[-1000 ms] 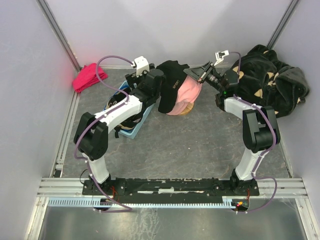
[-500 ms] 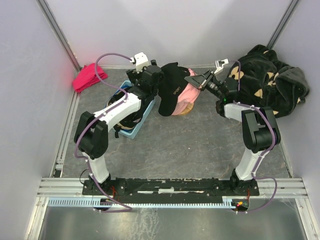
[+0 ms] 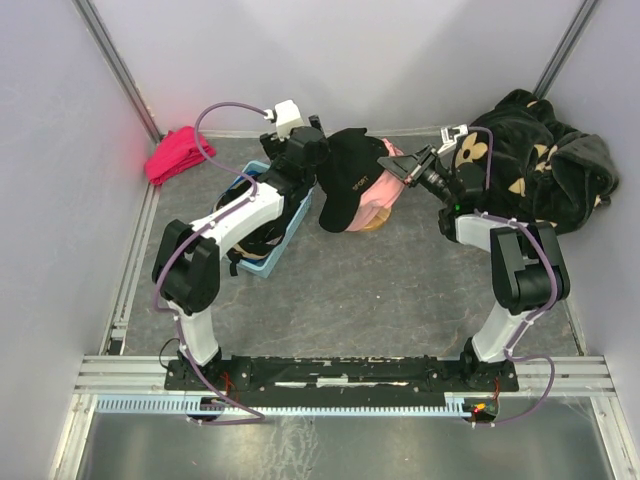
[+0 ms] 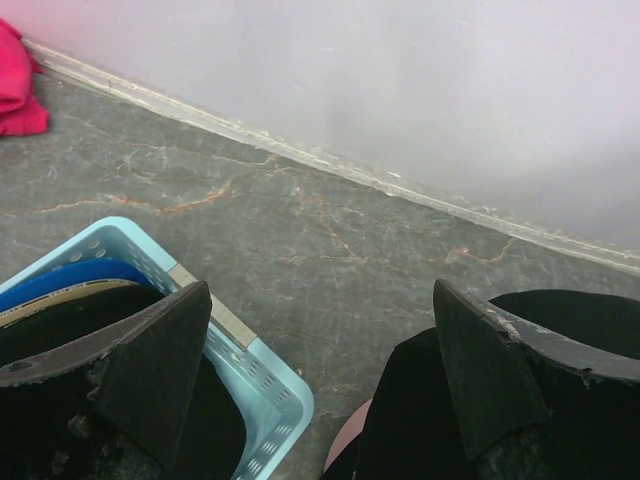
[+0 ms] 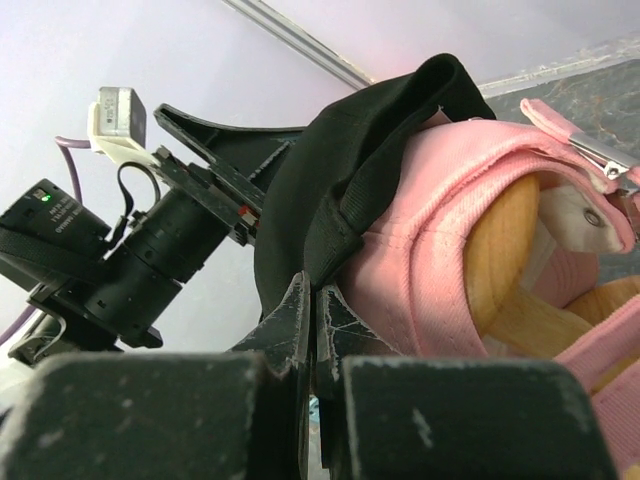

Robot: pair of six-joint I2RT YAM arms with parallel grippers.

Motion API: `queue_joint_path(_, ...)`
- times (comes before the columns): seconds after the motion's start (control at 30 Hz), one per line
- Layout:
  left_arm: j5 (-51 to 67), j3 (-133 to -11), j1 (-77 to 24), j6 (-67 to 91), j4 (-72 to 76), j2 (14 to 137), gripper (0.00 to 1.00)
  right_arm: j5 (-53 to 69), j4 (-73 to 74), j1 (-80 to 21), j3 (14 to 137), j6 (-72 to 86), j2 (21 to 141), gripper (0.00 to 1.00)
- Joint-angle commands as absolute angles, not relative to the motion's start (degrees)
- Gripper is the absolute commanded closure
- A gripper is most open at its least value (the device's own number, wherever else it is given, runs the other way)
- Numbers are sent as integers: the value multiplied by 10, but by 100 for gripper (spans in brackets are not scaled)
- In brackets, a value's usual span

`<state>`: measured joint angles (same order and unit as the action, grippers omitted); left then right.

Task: Stack the hats
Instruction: Stack the hat on the hat.

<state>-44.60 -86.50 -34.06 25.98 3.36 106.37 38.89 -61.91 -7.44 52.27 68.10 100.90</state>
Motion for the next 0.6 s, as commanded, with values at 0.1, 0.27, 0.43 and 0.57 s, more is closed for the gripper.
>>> queue_joint_path(0.1,-413,-905,-338,255,69,1076,2,373,-651,-64,498,661,979,98)
queue_joint_path(0.27,-408,-913,-338,251,67,1083,2,354,-653,-61,470,658,980,99)
queue_joint_path(0.43,-376,-918,-339,252,67,1089,3,328,-648,-57,444,651,977,99)
queue_joint_path(0.57,-353,-923,-338,251,72,1093,6,311,-641,-52,425,648,976,98)
